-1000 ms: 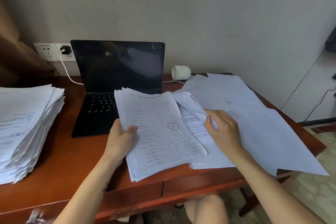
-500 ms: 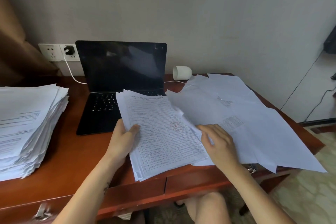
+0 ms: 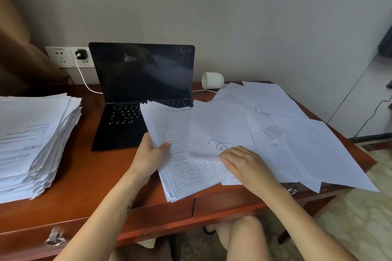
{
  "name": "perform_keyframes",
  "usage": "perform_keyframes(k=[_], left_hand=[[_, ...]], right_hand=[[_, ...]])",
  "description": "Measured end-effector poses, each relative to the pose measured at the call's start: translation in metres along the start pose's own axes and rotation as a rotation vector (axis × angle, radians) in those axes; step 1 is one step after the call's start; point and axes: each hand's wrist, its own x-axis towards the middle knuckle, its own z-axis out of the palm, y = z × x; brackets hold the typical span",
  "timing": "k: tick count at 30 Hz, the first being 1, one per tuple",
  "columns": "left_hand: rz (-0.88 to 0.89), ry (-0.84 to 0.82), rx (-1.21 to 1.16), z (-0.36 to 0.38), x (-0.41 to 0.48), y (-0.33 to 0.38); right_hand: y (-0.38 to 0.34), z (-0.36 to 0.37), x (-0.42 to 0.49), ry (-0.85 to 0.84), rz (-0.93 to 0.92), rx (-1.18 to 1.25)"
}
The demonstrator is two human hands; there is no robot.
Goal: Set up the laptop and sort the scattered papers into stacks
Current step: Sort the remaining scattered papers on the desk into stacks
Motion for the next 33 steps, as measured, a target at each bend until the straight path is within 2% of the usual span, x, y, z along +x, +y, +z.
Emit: perform_keyframes(k=[2, 6, 10, 16, 24, 28, 33], left_hand=[[0.015, 0.026, 0.014, 0.001, 0.001, -0.001], [0.053, 0.111, 0.017, -0.003, 0.000, -0.001], [0.114, 0.170, 0.000, -0.012, 0.002, 0.005], [0.164, 0.215, -0.005, -0.020, 0.007, 0.015], [0.154, 0.198, -0.032, -0.013, 0.009, 0.019], [0.126, 0.169, -0.007, -0.002, 0.015, 0.015], [0.106, 0.117, 0.079, 0.005, 0.026, 0.009]], right_hand=[[0.005, -0.002, 0.003, 0.110, 0.122, -0.040], [0.011, -0.022, 0.012, 0.347, 0.594, 0.275], [0.016, -0.046, 0.021, 0.504, 0.718, 0.431], [0.031, -0.064, 0.030, 0.631, 0.769, 0.480], [0.032, -0.093, 0.037, 0.743, 0.733, 0.540], [0.026, -0.093, 0.033, 0.692, 0.662, 0.533], [0.027, -0.078, 0.007, 0.471, 0.630, 0.454]])
